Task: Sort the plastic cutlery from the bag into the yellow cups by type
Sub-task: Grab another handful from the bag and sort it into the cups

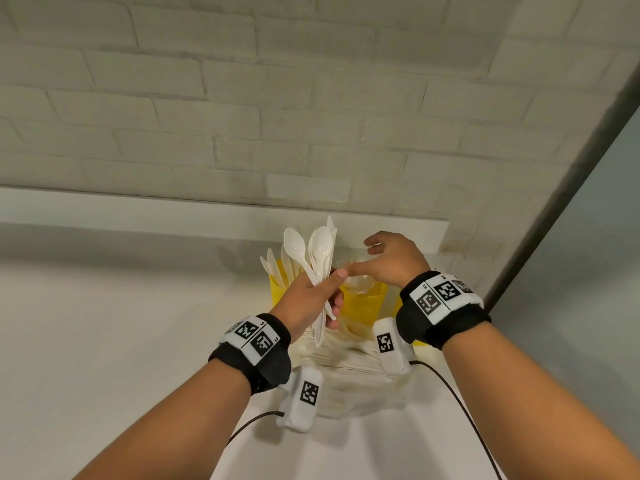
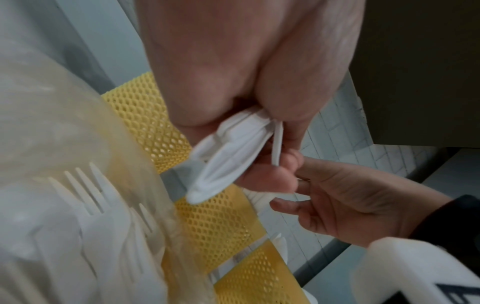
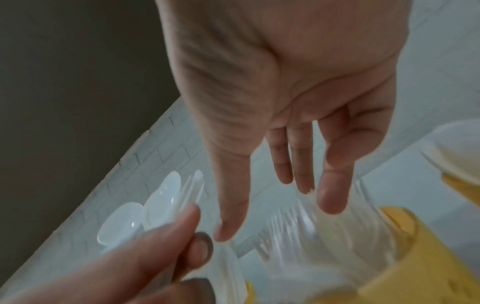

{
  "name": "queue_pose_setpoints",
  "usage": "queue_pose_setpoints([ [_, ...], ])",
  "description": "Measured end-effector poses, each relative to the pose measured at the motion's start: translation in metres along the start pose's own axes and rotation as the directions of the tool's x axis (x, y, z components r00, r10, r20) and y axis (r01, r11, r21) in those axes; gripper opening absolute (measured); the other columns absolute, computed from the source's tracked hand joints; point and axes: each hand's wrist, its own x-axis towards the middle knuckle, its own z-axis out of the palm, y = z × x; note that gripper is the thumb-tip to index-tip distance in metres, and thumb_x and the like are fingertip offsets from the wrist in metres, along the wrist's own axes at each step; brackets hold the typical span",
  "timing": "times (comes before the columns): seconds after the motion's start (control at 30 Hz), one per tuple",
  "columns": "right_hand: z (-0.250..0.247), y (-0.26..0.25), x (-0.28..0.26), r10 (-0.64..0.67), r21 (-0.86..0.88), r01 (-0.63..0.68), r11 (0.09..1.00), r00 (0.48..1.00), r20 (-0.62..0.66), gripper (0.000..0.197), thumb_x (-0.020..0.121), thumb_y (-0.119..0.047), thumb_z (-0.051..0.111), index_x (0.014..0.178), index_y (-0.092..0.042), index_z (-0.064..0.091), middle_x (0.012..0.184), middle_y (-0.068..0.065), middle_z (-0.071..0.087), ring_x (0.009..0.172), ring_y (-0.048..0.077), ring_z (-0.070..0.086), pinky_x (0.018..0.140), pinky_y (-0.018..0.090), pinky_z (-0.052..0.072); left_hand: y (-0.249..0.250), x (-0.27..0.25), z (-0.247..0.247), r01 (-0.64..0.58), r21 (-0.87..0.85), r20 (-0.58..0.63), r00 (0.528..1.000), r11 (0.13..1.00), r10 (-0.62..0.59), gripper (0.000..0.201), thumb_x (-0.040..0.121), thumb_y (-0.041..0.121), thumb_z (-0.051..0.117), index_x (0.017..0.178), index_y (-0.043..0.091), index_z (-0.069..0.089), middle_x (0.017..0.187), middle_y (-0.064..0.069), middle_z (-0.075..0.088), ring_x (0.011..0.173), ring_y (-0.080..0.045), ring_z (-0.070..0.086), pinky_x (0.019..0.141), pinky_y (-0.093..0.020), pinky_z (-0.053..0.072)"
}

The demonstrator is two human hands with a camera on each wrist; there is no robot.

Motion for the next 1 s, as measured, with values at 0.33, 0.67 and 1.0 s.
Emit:
queue_pose_setpoints([
  [0.33, -0.003, -0.037, -0.033, -0.233, 0.161, 0.226, 0.961, 0.972, 0.029, 0.036, 0.074, -0.049, 0.074, 0.087, -0.016, 0.068, 0.079, -0.007, 0.065, 0.071, 0.003, 0.058, 0.063, 0.018, 0.042, 0.015, -0.003, 0.014, -0.01, 0.092, -0.051, 0.999, 0.996, 0.015, 0.007, 0.096, 0.02, 0.055, 0.095, 0.016, 0.061, 0.061, -0.007, 0.054, 0.05, -0.015, 0.051, 0.047, -0.029, 0.05],
  [0.67, 0.002, -0.04, -0.046, -0.207, 0.295, 0.202, 0.934, 0.978, -0.015, 0.042, 0.069, -0.044, 0.08, 0.092, -0.013, 0.063, 0.086, -0.001, 0.065, 0.077, 0.009, 0.06, 0.067, 0.019, 0.048, 0.024, -0.014, 0.019, -0.078, 0.104, -0.037, 0.996, 0.992, 0.082, 0.03, 0.099, 0.014, 0.045, 0.126, 0.024, 0.056, 0.066, -0.008, 0.055, 0.048, -0.017, 0.054, 0.045, -0.029, 0.05],
  [1.0, -0.006, -0.042, -0.047, -0.211, 0.621, 0.109, 0.776, 0.973, 0.093, 0.029, 0.076, -0.01, 0.077, 0.075, -0.012, 0.048, 0.059, 0.002, 0.059, 0.042, 0.003, 0.052, 0.046, 0.012, 0.043, 0.033, -0.024, 0.01, -0.008, -0.082, 0.124, 0.992, 0.997, 0.019, 0.025, 0.101, 0.031, 0.046, 0.099, 0.008, 0.055, 0.07, -0.009, 0.058, 0.048, -0.016, 0.051, 0.042, -0.027, 0.047],
])
